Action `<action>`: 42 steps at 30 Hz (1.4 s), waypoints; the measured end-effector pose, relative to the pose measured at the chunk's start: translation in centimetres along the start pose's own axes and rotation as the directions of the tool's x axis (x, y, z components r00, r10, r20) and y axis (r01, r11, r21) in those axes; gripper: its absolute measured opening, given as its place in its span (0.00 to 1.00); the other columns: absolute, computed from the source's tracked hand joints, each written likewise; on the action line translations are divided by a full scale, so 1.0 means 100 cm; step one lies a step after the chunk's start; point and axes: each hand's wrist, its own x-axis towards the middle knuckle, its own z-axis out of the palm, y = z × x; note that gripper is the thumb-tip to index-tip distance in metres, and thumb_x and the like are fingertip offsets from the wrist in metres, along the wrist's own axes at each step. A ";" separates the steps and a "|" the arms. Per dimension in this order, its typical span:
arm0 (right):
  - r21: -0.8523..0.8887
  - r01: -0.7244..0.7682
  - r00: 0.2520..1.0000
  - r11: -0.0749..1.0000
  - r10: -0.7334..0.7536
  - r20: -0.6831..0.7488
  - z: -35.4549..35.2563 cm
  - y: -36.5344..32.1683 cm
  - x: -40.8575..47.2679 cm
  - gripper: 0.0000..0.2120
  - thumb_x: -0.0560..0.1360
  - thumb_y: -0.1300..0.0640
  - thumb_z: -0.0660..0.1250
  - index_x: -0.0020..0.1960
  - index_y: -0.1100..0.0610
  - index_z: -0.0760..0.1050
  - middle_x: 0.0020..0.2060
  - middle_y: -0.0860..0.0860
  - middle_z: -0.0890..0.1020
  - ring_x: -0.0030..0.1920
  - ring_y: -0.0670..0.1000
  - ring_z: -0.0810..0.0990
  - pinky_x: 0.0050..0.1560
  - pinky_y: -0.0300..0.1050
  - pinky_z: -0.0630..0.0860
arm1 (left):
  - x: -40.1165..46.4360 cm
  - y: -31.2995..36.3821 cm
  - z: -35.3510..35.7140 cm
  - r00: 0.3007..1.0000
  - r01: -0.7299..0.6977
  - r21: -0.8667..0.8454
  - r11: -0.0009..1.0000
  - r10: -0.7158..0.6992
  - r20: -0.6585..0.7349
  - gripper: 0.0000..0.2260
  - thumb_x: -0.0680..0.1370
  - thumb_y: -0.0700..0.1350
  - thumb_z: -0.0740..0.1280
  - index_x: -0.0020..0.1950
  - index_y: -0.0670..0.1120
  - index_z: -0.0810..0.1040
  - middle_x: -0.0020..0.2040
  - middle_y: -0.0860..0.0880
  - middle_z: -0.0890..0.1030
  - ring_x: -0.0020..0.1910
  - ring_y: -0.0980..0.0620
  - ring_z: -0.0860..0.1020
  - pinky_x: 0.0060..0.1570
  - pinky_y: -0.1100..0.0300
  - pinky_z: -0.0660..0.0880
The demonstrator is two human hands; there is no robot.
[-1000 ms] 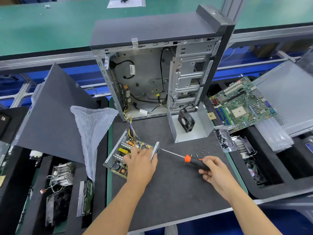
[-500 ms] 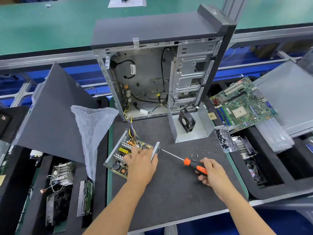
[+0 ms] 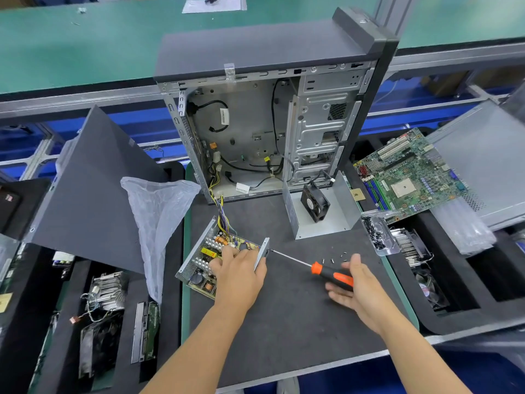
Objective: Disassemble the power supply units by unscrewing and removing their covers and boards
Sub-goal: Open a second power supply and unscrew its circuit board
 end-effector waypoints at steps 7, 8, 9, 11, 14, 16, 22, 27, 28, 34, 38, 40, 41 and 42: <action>-0.077 0.065 0.998 0.995 -0.063 0.024 -0.005 0.001 0.002 0.07 0.79 0.61 0.67 0.56 0.55 0.74 0.51 0.58 0.79 0.42 0.53 0.82 0.40 0.44 0.77 | -0.001 0.000 -0.001 1.000 0.000 -0.018 1.000 0.000 0.000 0.13 0.83 0.56 0.56 0.45 0.53 0.75 0.41 0.56 0.76 0.53 0.52 0.65 0.47 0.53 0.55; -0.025 0.050 0.998 0.998 -0.049 0.039 -0.006 0.001 0.003 0.08 0.79 0.59 0.68 0.57 0.56 0.74 0.52 0.57 0.79 0.46 0.54 0.82 0.42 0.44 0.78 | -0.001 0.001 -0.001 1.000 0.000 -0.017 1.000 0.000 0.000 0.13 0.83 0.56 0.56 0.45 0.53 0.76 0.41 0.56 0.77 0.53 0.52 0.65 0.47 0.53 0.55; 0.013 0.031 0.998 0.999 -0.032 0.053 -0.005 0.002 0.002 0.09 0.79 0.55 0.68 0.57 0.57 0.73 0.51 0.57 0.80 0.47 0.55 0.83 0.43 0.45 0.78 | 0.000 0.001 -0.001 1.000 0.001 -0.014 1.000 -0.001 0.004 0.13 0.83 0.56 0.55 0.46 0.53 0.75 0.41 0.56 0.77 0.53 0.52 0.65 0.48 0.53 0.56; 0.008 -0.021 0.998 1.000 0.021 0.059 -0.004 0.005 0.001 0.16 0.81 0.45 0.61 0.56 0.58 0.72 0.47 0.60 0.83 0.41 0.58 0.84 0.38 0.46 0.80 | 0.000 0.001 -0.001 1.000 0.006 -0.012 1.000 -0.006 0.010 0.13 0.83 0.56 0.55 0.45 0.53 0.75 0.41 0.56 0.77 0.53 0.52 0.64 0.48 0.52 0.57; -0.108 -0.019 0.998 0.994 0.025 0.050 -0.004 0.008 0.001 0.15 0.83 0.47 0.59 0.57 0.59 0.73 0.42 0.61 0.83 0.30 0.54 0.79 0.30 0.44 0.76 | 0.000 0.000 -0.001 1.000 0.005 -0.003 1.000 -0.005 0.011 0.13 0.83 0.56 0.55 0.45 0.53 0.74 0.40 0.56 0.75 0.53 0.52 0.64 0.48 0.52 0.57; -0.042 0.040 0.998 0.998 -0.038 0.046 -0.009 0.010 0.004 0.08 0.81 0.57 0.65 0.58 0.58 0.74 0.48 0.59 0.82 0.34 0.53 0.82 0.37 0.43 0.77 | 0.000 0.001 -0.001 1.000 0.002 -0.001 1.000 -0.002 0.010 0.14 0.83 0.56 0.55 0.46 0.53 0.75 0.41 0.56 0.76 0.53 0.52 0.64 0.47 0.53 0.56; 0.191 0.002 0.998 0.982 -0.014 0.062 -0.008 0.002 0.000 0.13 0.81 0.49 0.64 0.55 0.58 0.75 0.51 0.60 0.83 0.44 0.55 0.85 0.44 0.45 0.79 | 0.001 0.000 -0.001 1.000 -0.003 -0.003 1.000 0.003 0.010 0.13 0.83 0.56 0.54 0.46 0.54 0.75 0.41 0.57 0.76 0.52 0.52 0.63 0.46 0.53 0.53; -0.133 -0.084 0.991 0.988 0.097 0.097 -0.013 0.000 -0.003 0.21 0.82 0.43 0.57 0.57 0.59 0.77 0.43 0.60 0.85 0.29 0.52 0.80 0.28 0.40 0.73 | 0.001 -0.001 0.001 1.000 -0.006 -0.022 1.000 0.006 0.005 0.13 0.83 0.55 0.55 0.46 0.53 0.75 0.41 0.57 0.76 0.52 0.52 0.63 0.47 0.52 0.56; -0.065 -0.050 0.992 0.997 0.057 0.116 -0.014 0.001 -0.002 0.14 0.82 0.50 0.62 0.60 0.59 0.76 0.46 0.60 0.84 0.31 0.52 0.81 0.31 0.41 0.74 | 0.001 -0.001 0.001 1.000 -0.006 -0.024 1.000 0.006 0.003 0.13 0.83 0.55 0.55 0.46 0.53 0.75 0.41 0.57 0.76 0.52 0.52 0.64 0.47 0.52 0.56; -0.027 -0.150 0.976 0.988 0.153 0.155 -0.009 0.006 -0.002 0.20 0.81 0.41 0.60 0.58 0.58 0.75 0.49 0.62 0.84 0.44 0.61 0.86 0.40 0.49 0.82 | 0.001 0.000 0.001 1.000 -0.001 -0.026 1.000 0.001 -0.010 0.12 0.83 0.55 0.56 0.45 0.54 0.74 0.40 0.57 0.76 0.53 0.52 0.64 0.45 0.53 0.53; 0.191 -0.027 0.996 0.981 0.009 0.091 -0.010 0.009 0.002 0.09 0.78 0.63 0.68 0.57 0.62 0.76 0.55 0.62 0.79 0.47 0.58 0.85 0.44 0.46 0.83 | 0.000 0.000 0.000 1.000 0.001 -0.043 0.999 -0.001 -0.005 0.12 0.83 0.55 0.56 0.45 0.53 0.75 0.40 0.57 0.76 0.53 0.52 0.64 0.46 0.52 0.55; 0.180 -0.056 0.993 0.982 0.036 0.111 -0.008 0.008 0.001 0.11 0.78 0.56 0.69 0.56 0.61 0.75 0.52 0.61 0.80 0.46 0.60 0.85 0.43 0.47 0.83 | 0.000 0.000 0.000 1.000 0.002 -0.036 0.999 -0.002 -0.001 0.12 0.83 0.55 0.55 0.46 0.53 0.75 0.41 0.56 0.77 0.53 0.52 0.64 0.47 0.52 0.55; 0.090 -0.097 0.989 0.991 0.086 0.121 -0.007 0.007 -0.001 0.14 0.79 0.49 0.67 0.56 0.60 0.75 0.48 0.62 0.82 0.44 0.60 0.85 0.41 0.47 0.82 | 0.000 0.000 0.000 1.000 0.003 -0.031 1.000 -0.003 0.004 0.12 0.83 0.55 0.55 0.46 0.54 0.75 0.41 0.56 0.77 0.53 0.52 0.64 0.47 0.52 0.55; -0.024 -0.116 0.985 0.993 0.118 0.124 -0.006 0.007 -0.002 0.18 0.80 0.44 0.63 0.55 0.60 0.75 0.45 0.62 0.83 0.40 0.59 0.85 0.37 0.46 0.82 | 0.000 0.000 0.000 1.000 0.005 -0.027 1.000 -0.005 0.006 0.12 0.83 0.55 0.55 0.46 0.54 0.75 0.41 0.56 0.77 0.53 0.52 0.64 0.47 0.52 0.55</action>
